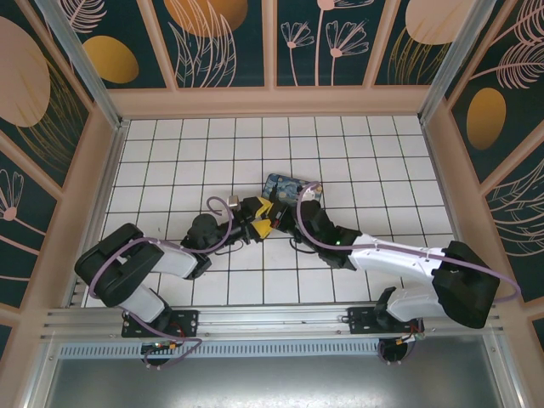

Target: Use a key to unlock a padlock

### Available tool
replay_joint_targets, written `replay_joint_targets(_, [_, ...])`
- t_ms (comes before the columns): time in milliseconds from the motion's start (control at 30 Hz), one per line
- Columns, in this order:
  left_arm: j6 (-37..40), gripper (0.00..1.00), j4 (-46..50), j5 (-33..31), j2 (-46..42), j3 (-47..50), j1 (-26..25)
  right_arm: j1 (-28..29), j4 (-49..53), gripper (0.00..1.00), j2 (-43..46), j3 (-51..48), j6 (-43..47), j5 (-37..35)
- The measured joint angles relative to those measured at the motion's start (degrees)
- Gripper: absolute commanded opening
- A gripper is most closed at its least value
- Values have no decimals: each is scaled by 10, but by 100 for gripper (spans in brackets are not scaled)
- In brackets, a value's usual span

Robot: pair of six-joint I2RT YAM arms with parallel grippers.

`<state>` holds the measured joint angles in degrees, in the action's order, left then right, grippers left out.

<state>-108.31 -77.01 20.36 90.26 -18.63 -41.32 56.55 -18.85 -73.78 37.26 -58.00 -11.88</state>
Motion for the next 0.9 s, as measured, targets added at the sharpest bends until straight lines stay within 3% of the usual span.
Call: replay_joint_targets(900, [-4, 35, -34, -11, 33, 4, 0, 0, -17, 0, 45, -53, -24, -3])
